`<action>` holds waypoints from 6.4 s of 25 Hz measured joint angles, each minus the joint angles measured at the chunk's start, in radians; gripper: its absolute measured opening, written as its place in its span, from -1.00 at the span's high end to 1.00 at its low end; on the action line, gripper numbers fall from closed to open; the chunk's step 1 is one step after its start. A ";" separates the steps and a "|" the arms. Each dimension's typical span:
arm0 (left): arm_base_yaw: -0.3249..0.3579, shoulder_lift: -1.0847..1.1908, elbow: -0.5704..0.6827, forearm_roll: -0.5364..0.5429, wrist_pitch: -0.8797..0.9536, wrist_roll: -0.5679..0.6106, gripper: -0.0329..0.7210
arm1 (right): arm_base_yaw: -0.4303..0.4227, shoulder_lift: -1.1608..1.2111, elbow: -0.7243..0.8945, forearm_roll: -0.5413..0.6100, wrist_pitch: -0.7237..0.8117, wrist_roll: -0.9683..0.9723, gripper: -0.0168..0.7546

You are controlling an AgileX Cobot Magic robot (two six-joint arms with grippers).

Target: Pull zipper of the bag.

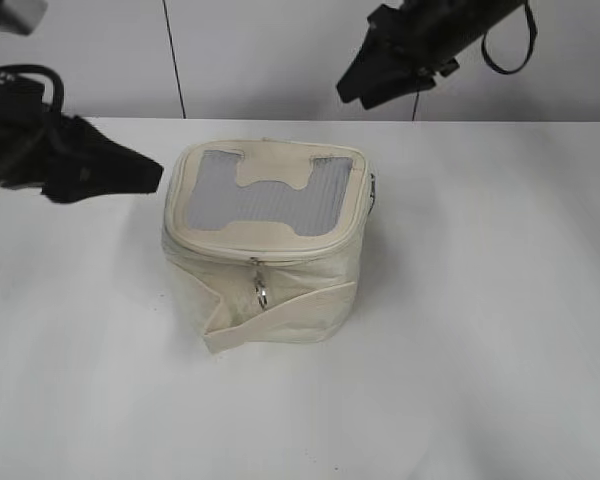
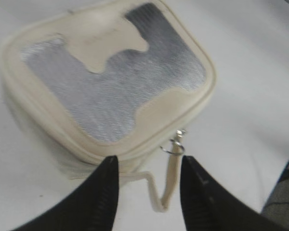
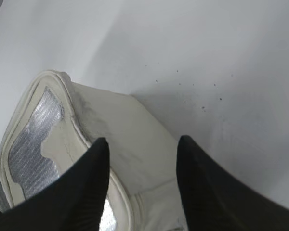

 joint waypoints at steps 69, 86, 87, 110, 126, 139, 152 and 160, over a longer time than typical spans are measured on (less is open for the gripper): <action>-0.135 0.928 -1.143 0.353 0.487 -0.139 0.79 | 0.057 -0.302 1.098 0.852 -0.784 -1.066 0.93; -0.135 0.928 -1.143 0.356 0.481 -0.193 0.79 | 0.056 -0.510 1.360 0.864 -0.770 -1.110 0.93; -0.135 0.928 -1.143 0.355 0.481 -0.194 0.79 | 0.056 -0.510 1.360 0.876 -0.770 -1.121 0.92; -0.132 0.928 -1.143 0.359 0.468 -0.205 0.79 | 0.050 -0.263 1.048 1.011 -0.761 -1.413 0.08; -0.132 0.928 -1.143 0.358 0.467 -0.206 0.80 | 0.044 -0.453 1.263 0.944 -0.783 -1.345 0.21; -0.139 0.931 -1.143 0.349 0.436 -0.306 0.80 | 0.052 -0.621 1.495 0.973 -0.669 -1.323 0.22; -0.137 0.935 -1.139 0.306 0.399 -0.373 0.80 | 0.348 -0.618 1.445 1.070 -0.722 -1.285 0.23; -0.136 0.937 -1.132 0.285 0.379 -0.376 0.77 | 0.381 -0.533 1.353 1.022 -0.745 -1.119 0.24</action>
